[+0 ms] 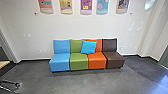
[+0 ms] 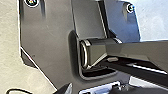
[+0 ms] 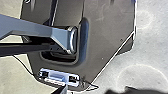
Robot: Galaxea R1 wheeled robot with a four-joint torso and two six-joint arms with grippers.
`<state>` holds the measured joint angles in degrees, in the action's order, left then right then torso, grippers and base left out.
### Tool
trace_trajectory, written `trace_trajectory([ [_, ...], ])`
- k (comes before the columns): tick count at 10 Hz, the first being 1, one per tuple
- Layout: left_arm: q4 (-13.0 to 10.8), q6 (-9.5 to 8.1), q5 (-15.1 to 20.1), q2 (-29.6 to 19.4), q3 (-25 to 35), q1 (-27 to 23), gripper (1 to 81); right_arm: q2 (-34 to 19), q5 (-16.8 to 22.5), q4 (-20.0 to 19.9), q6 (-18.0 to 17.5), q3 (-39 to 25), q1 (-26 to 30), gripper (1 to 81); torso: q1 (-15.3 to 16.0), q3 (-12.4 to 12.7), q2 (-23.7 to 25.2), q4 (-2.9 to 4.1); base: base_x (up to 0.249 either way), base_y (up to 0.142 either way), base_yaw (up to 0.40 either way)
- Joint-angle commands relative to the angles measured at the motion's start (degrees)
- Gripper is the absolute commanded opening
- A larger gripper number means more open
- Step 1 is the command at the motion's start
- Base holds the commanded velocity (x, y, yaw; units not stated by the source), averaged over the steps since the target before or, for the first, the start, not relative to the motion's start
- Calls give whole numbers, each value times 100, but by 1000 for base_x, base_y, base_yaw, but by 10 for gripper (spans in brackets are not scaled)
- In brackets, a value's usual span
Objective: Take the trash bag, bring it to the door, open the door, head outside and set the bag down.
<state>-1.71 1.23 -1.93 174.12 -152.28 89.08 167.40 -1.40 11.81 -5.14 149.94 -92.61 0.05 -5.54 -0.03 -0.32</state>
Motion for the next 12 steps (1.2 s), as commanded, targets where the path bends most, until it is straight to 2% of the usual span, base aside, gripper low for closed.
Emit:
trace_trajectory([
  [1, 65, -26, 351, -130, 198, -167, 811, -186, 369, 111, 22, -264, 106, 811, 0, 0, 3, 0, 0, 0, 0],
  [3, 74, -52, 360, -577, 846, -193, 811, -537, 421, 111, 14, -842, 98, 811, 0, 0, 3, 0, 0, 0, 0],
  [6, 232, -62, 360, -1263, 1726, -237, 811, -1012, 464, 58, -4, -1669, 106, 811, 0, 0, 3, 0, 0, 0, 0],
  [7, 284, -70, 360, -1396, 1850, -263, 811, -1091, 647, 50, -13, -1871, 132, 811, 369, 0, 573, 0, 0, 0, 0],
  [8, 354, -70, 360, -1492, 1912, -298, 811, -1162, 738, 40, -13, -1995, 142, 811, 369, 0, 576, 0, 0, 0, 0],
  [9, 434, -70, 386, -1573, 1948, -351, 811, -1242, 755, 40, -22, -2058, 142, 811, 389, -295, 610, 0, 0, 0, 0],
  [12, 662, -70, 430, -1775, 2106, -483, 811, -1689, 668, 32, -66, -2329, 177, 811, 636, -686, 1005, 0, 0, 0, 0],
])
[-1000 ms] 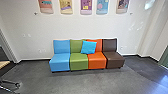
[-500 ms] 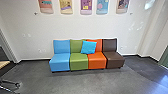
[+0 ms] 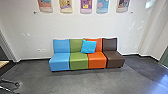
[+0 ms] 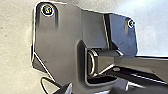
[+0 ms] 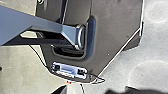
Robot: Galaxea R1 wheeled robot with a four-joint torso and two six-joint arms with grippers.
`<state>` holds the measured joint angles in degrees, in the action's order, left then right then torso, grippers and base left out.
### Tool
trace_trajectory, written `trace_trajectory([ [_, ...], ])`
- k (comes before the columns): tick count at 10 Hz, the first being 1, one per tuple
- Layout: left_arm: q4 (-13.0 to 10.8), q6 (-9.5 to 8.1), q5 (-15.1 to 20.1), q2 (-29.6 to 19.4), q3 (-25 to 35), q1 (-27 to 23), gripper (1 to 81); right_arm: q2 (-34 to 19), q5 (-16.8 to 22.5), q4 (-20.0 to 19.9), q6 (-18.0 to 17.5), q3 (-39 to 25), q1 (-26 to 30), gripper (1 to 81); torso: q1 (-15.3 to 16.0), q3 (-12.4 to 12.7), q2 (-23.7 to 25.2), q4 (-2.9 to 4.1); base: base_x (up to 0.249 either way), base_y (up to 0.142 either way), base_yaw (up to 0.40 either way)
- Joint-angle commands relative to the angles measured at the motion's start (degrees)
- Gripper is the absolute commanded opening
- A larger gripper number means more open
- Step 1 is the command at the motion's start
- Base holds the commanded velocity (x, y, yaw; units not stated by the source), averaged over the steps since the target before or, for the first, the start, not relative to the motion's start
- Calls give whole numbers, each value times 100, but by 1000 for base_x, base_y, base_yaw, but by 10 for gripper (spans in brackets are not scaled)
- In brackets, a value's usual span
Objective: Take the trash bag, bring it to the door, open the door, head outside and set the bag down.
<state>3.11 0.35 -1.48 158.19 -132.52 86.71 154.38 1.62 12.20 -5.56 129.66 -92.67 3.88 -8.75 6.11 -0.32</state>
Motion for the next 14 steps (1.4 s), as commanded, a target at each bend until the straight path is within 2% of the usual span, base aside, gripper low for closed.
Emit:
trace_trajectory([
  [1, 260, 17, 394, -234, 156, -316, 811, -615, 356, -7, -24, -590, 209, 811, 360, -522, 557, 0, 0, 0, 0],
  [2, 313, 17, 411, -269, 165, -387, 811, -819, 356, -7, -24, -882, 209, 811, 485, -707, 756, 0, 0, 0, 0],
  [5, 524, 17, 807, -331, 165, -703, 811, -1292, 356, -7, -24, -1514, 253, 811, 865, -1264, 1346, 0, 0, 0, 0],
  [6, 594, 17, 912, -349, 165, -800, 811, -1415, 356, -7, -24, -1672, 262, 811, 1001, -927, 1556, 0, 0, 0, 0],
  [9, 717, 17, 1244, -375, 165, -1168, 811, -1722, 348, 1, -33, -2075, 270, 811, 1293, -1093, 2004, 0, 0, 0, 0],
  [14, 946, 17, 1536, -463, 165, -1582, 811, -2268, 277, 2, -24, -2937, 288, 811, 1943, -1104, 3030, 0, 0, 0, 0],
])
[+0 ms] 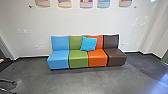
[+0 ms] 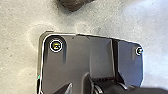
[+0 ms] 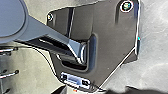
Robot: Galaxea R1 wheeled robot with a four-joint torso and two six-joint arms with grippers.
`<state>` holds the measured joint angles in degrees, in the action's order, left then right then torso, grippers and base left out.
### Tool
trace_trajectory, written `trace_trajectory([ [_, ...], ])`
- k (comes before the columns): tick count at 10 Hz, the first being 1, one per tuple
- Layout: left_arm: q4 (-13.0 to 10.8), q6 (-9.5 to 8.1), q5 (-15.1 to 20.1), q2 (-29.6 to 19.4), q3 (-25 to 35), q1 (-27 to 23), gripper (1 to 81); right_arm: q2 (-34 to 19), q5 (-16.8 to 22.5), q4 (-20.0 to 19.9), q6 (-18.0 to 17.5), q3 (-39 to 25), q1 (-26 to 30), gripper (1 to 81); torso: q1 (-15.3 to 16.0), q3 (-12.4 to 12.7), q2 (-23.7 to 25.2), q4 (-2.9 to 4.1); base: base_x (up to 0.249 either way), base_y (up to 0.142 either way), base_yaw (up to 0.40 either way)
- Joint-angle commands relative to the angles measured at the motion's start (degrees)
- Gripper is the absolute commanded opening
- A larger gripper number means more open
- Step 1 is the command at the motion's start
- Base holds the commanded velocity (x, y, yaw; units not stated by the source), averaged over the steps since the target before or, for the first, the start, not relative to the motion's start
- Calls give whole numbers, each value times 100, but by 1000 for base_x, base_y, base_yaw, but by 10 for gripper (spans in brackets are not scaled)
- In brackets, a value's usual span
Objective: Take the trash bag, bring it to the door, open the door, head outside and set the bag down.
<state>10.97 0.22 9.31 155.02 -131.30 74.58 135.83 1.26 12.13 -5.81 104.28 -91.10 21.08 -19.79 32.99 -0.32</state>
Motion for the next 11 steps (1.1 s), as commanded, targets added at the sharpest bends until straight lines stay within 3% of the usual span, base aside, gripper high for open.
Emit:
trace_trajectory([
  [1, 160, 31, 457, -155, 43, -422, 811, -431, 314, 18, 1, -462, 131, 811, 354, 0, 549, 0, 0, 0, 0],
  [2, 177, 31, 517, -163, 43, -474, 811, -413, 314, 26, 1, -436, 122, 811, 485, 0, 759, 0, 0, 0, 0],
  [3, 195, 31, 589, -163, 43, -544, 811, -422, 314, 26, 1, -453, 122, 811, 621, -320, 975, 0, 0, 0, 0],
  [11, 450, 31, 1011, -181, 26, -1064, 811, -835, 314, 9, -7, -805, 315, 811, 1598, -1762, 2523, 0, 0, 0, 0],
])
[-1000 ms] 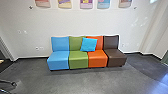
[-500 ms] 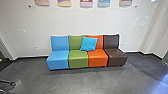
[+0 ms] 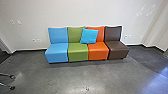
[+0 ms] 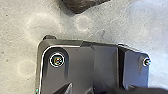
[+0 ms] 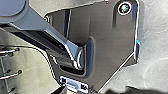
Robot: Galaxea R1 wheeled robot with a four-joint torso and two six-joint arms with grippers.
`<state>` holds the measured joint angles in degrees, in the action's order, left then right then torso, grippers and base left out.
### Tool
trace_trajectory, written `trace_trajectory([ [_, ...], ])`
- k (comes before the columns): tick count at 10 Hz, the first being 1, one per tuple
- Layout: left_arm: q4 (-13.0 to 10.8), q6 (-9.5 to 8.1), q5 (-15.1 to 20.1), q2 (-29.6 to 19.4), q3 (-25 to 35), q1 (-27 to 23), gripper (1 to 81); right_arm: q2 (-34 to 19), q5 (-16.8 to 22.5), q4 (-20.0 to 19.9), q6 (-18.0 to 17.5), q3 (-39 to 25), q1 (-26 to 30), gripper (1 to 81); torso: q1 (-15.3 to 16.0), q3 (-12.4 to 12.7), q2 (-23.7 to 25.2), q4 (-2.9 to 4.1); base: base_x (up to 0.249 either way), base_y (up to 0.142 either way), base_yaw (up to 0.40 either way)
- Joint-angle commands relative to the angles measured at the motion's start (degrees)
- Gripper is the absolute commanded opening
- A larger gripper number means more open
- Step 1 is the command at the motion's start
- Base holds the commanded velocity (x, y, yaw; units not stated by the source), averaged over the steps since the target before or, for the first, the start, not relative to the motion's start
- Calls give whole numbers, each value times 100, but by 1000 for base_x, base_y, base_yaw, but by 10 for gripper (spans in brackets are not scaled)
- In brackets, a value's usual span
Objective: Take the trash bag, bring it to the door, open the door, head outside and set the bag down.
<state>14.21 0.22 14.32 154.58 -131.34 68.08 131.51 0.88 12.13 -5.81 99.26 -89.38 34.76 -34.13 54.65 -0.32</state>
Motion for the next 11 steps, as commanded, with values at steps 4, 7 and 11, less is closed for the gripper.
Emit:
trace_trajectory([
  [4, 319, 40, 835, -128, 29, -765, 811, -896, 369, -79, -25, -733, 494, 811, 726, -477, 1133, 0, 0, 0, 0],
  [7, 363, 31, 853, -76, 29, -924, 811, -1300, 448, -325, -25, -1015, 943, 811, 1058, -566, 1666, 0, 0, 0, 0],
  [11, 415, -4, 897, 74, -182, -1143, 811, -1898, 510, -457, -25, -1533, 1321, 811, 1569, -573, 2481, 0, 0, 0, 0],
])
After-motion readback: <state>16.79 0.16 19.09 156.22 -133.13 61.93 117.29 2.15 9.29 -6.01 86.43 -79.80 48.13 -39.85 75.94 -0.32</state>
